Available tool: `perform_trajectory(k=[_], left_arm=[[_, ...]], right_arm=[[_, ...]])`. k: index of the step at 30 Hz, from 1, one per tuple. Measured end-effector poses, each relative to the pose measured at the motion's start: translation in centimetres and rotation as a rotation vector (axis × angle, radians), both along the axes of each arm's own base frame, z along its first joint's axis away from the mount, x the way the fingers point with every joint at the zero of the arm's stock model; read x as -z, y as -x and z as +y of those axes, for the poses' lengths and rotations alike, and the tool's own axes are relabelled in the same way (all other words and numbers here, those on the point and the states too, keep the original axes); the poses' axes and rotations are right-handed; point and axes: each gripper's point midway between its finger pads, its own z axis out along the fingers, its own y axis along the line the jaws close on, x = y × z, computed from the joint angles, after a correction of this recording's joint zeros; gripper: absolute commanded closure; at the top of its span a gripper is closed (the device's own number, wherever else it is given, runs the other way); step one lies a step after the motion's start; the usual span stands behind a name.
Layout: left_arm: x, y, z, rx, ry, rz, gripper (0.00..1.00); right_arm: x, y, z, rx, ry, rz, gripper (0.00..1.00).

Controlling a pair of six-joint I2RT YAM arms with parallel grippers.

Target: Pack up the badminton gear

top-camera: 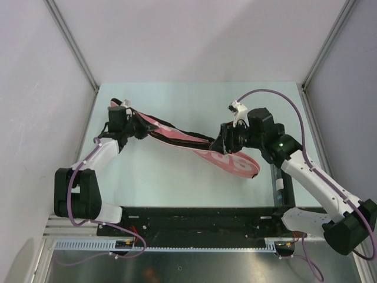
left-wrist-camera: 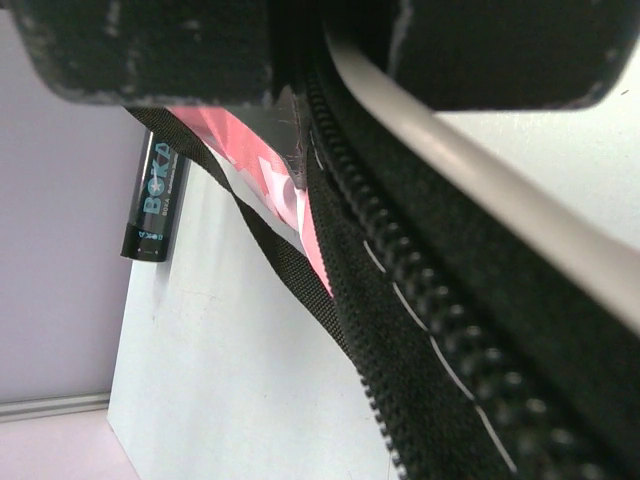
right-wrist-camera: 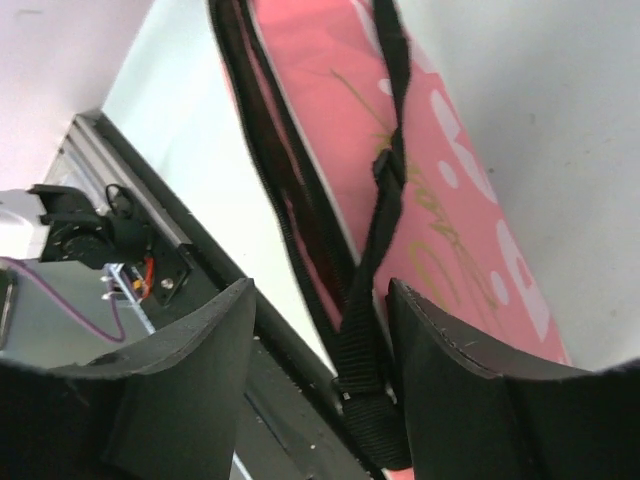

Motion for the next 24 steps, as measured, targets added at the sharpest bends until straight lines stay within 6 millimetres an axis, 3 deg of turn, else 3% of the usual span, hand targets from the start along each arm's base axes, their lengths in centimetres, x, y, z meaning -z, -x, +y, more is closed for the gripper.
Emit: perform_trajectory(k=[2,3,5,8,11,14,18,21,24], left_arm=[[0.1,0.0,0.1,-0.002,0.0,0.002,1.0],[0.1,0.0,0.1,-0.003,0.0,0.003,1.0],[0.2,0.1,0.1,-0.003,0.0,0.003,1.0],[0.2,0.1,0.1,-0.003,0.0,0.003,1.0],[0.2,0.1,0.1,-0.004,-0.001,0.003,1.0],[0.4,0.1,0.1,-0.004,-0.001,0.005,0.99],[0.6,0.2,0.3,-0.001,-0.011,0.004,0.6],[1.3,0.2,0.8,0.014,-0.072,-0.02,0.47],[1.7,1.0,1.0,0.051,-0.119,-0.042,0.43]], right_arm=[[0.8,-0.6,-0.1,0.016,0.025,0.007,0.51],[1.0,-0.8,-0.2,0.026,0.035,0.006,0.61],[1.1,-1.4,-0.7,0.053,0.046,-0.003,0.69],[1.0,-1.8,-1.5,0.096,0.059,-0.013,0.9],[0.5,-2.1,-2.5,0.158,0.057,-0.014,1.0],[-0.2,-2.2,-3.5,0.21,0.033,-0.005,1.0],[-0.5,-2.1,-4.1,0.257,-0.029,0.033,1.0],[-0.5,-1.8,-4.4,0.281,-0.098,0.075,1.0],[-1.0,-2.1,-4.6,0.297,-0.166,0.093,1.0]])
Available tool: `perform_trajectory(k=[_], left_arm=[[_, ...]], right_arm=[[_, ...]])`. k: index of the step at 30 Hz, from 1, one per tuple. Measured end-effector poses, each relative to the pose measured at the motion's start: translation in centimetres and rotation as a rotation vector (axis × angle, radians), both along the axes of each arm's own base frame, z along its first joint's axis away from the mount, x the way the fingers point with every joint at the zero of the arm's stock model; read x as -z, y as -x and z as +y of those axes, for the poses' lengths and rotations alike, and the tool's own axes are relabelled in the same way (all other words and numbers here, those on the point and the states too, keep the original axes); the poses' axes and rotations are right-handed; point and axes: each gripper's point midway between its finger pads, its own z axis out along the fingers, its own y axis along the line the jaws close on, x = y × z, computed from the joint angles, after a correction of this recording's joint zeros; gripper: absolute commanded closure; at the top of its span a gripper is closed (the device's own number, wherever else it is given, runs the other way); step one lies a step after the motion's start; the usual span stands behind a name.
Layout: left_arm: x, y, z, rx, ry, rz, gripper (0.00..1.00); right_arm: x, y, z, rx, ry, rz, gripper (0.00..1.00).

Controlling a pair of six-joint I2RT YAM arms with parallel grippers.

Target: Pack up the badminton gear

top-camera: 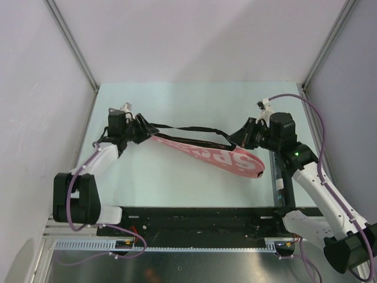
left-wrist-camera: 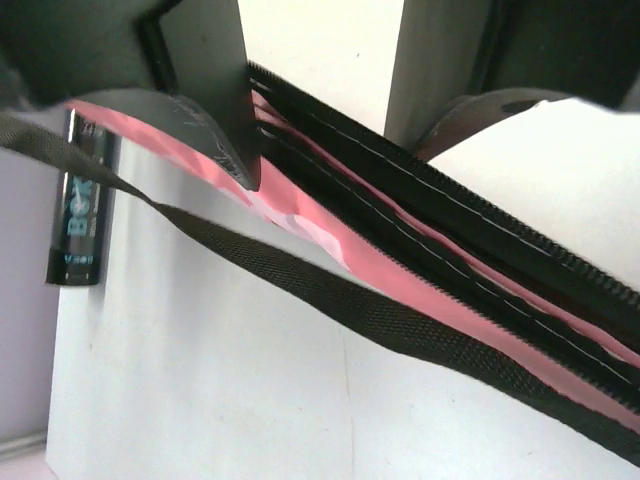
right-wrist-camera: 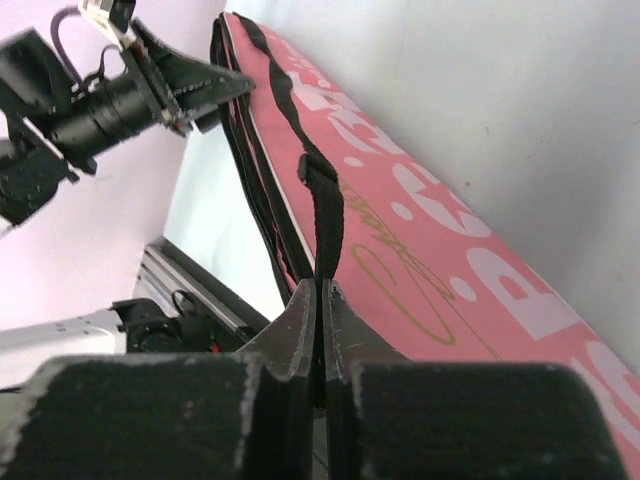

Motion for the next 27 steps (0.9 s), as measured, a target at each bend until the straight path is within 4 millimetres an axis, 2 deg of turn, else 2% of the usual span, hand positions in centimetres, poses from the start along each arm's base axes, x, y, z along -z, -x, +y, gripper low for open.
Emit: perform_trajectory(k=[3,5,7,11,14,16,18,20,27], left_arm=[[-1.3,1.4,-0.2,0.051,-0.038,-0.064,0.47],[-3.5,2.0,-0.7,0.085,-0.057,-0.144,0.5],[-6.3,3.3,-2.7,0.173,-0.074,-0.253,0.56],[-11.9,7.0,-9.8,0.45,-0.105,-0.485,0.53],[-15.8,11.7,-17.0,0.738,-0.127,-0.696,0.46],[-17.2,13.9,-20.2,0.881,-0.124,-0.795,0.44],[-18.0,14.6,-22.3,0.97,-0.124,-0.859,0.42],[-18.2,14.2,-23.9,1.036,-0.124,-0.894,0.41],[-15.1,13.9,-26.9,1.243,-0.11,-0.839,0.35]], right_arm=[[-0.1,-0.1,0.0,0.009,-0.057,0.015,1.0],[-0.1,-0.1,0.0,0.012,-0.082,0.026,1.0],[-0.2,-0.2,0.0,0.013,-0.1,0.028,1.0],[0.1,-0.3,-0.1,0.01,-0.12,0.043,1.0],[0.1,-0.3,-0.3,0.011,-0.138,0.053,1.0],[0.1,-0.4,-0.4,0.008,-0.147,0.052,1.0],[0.0,-0.4,-0.6,0.007,-0.152,0.051,1.0],[-0.1,-0.4,-0.6,0.004,-0.159,0.05,1.0],[-0.1,-0.4,-0.9,-0.005,-0.171,0.055,1.0]])
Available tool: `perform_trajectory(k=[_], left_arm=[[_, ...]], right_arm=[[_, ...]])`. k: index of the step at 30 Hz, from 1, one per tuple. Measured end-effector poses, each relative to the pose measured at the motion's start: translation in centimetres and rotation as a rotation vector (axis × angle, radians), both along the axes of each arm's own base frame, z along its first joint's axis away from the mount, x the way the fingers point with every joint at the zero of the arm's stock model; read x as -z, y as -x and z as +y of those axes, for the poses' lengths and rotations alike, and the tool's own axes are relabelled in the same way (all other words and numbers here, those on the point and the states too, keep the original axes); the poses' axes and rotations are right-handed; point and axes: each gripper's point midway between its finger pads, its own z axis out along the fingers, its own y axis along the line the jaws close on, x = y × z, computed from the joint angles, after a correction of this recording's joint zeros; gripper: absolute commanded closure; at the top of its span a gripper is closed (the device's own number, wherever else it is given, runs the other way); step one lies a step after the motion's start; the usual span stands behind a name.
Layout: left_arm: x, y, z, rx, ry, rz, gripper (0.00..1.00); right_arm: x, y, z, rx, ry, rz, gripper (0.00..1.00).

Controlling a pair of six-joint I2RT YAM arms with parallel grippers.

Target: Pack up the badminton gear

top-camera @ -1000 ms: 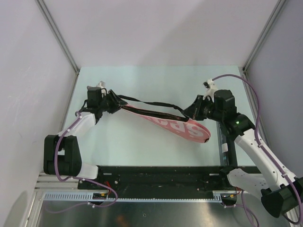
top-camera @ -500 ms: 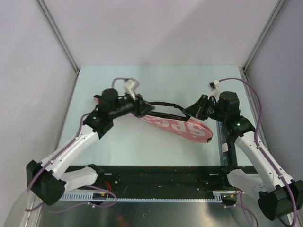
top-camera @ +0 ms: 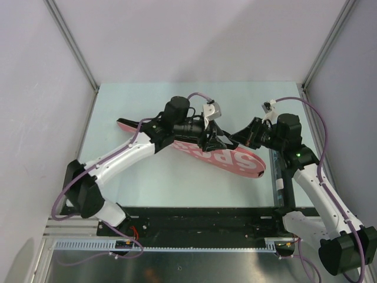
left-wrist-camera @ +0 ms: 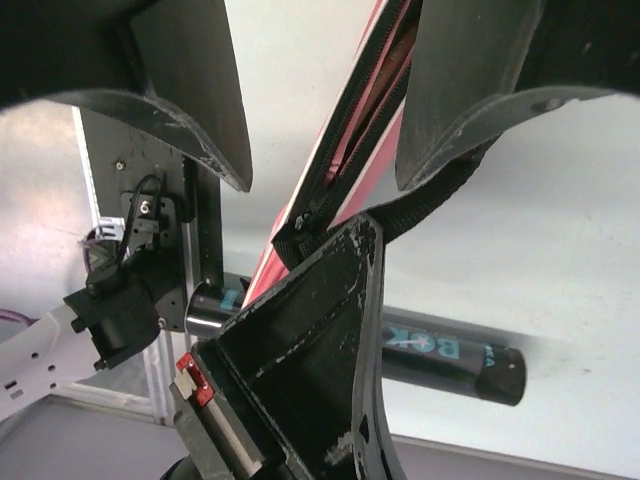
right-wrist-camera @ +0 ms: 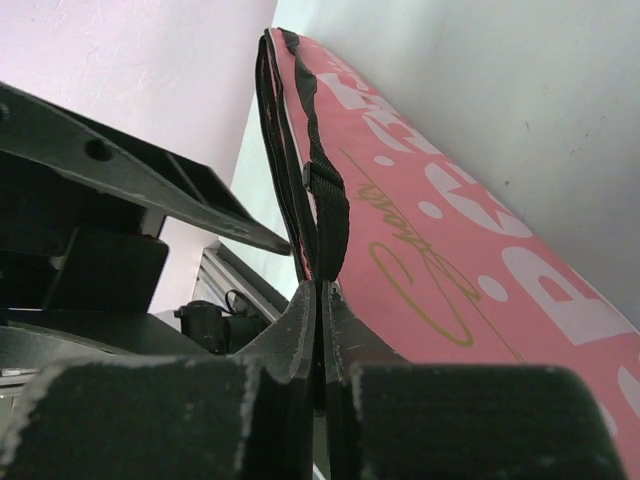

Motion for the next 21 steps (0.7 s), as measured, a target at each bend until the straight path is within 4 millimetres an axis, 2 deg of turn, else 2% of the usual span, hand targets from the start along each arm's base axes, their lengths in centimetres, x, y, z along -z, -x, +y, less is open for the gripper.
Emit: perform_trajectory(k=[6,13,16,21], left_arm=[[1.8,-0.4,-1.0,0.055,-0.057,0.021,0.33],[2.5,-0.7,-2.0,0.098,-0.078,0.038,0.35],[2.9,-0.5,-2.3,0.106,-0.088,0.03,0.39],[3.3,-0.2,-3.0,0.099,-0.113,-0.023,0.56]], right_arm=[[-0.1,0.2,0.1,-0.012,-0.007,0.001,1.0],[-0.1,0.2,0.0,-0.012,-0.008,0.001,1.0],[-0.1,0.2,-0.1,-0.011,-0.008,0.002,1.0],[-0.1,0.2,0.0,-0.014,-0.008,0.006,1.0]])
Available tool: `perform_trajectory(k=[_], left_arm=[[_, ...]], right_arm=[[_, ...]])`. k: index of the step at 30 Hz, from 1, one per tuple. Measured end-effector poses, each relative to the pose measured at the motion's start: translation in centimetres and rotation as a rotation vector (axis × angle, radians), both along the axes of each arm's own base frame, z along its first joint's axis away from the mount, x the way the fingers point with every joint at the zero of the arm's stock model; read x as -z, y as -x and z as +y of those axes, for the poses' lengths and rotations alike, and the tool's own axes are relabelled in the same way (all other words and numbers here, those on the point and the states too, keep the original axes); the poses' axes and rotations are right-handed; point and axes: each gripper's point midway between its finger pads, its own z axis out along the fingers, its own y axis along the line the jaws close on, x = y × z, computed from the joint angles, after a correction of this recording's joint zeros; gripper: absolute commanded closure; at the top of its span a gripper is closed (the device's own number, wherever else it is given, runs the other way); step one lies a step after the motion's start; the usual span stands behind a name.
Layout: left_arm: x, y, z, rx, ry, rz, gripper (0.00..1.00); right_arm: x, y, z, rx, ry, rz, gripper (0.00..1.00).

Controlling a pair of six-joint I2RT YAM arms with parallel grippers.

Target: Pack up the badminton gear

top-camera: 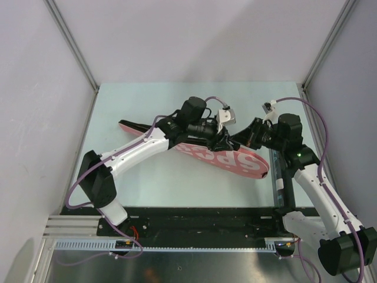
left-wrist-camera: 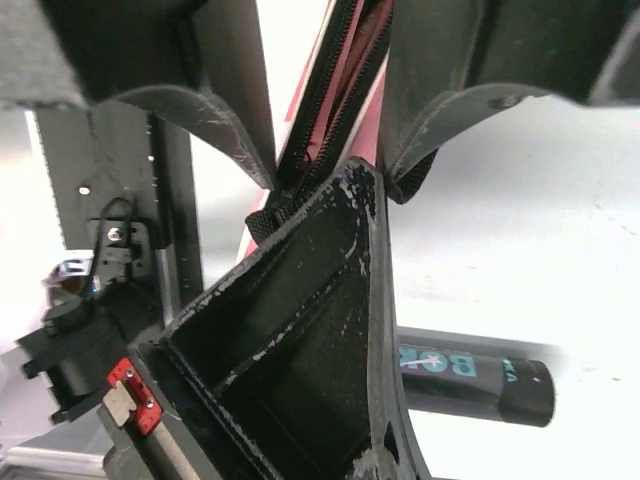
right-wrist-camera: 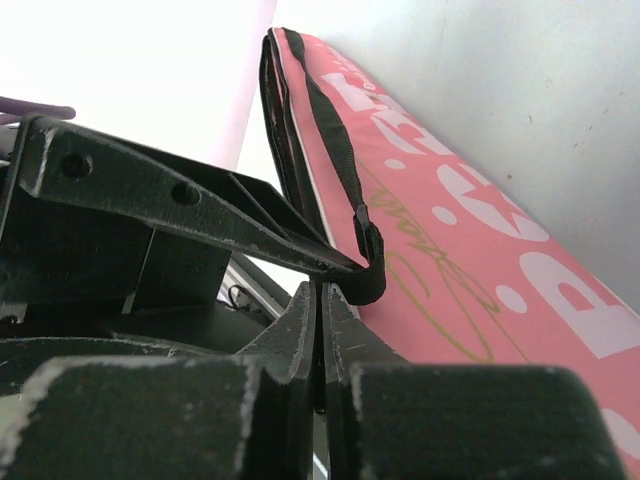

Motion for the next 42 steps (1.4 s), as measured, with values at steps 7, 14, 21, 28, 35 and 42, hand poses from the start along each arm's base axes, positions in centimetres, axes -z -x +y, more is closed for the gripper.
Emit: perform_trajectory(k=[7,14,21,28,35,42], left_arm=[[0.5,-0.6,-0.7,-0.048,-0.034,-0.1,0.66],[0.7,-0.8,-0.6,-0.081,-0.042,-0.154,0.96],[0.9,0.5,-0.2,-0.058,-0.028,-0.162,1.0],[0.9,1.3,0.4,-0.042,-0.018,-0.121,1.0],[0.7,1.0,1.2,-0.045,-0.002,-0.02,1.0],[0.7,-0.3,2.0,-0.059,0.012,0.106,1.0]], right_arm=[[0.2,0.1,-0.3,0.011,0.006,0.011,1.0],[0.4,0.4,-0.6,0.02,0.023,0.006,1.0],[0.4,0.0,-3.0,0.081,0.081,-0.051,0.74],[1.3,0.0,-4.7,0.078,0.15,-0.08,0.31],[0.6,3.4,-4.0,-0.087,0.228,-0.238,0.12],[1.3,4.6,-2.9,-0.169,0.299,-0.297,0.12]])
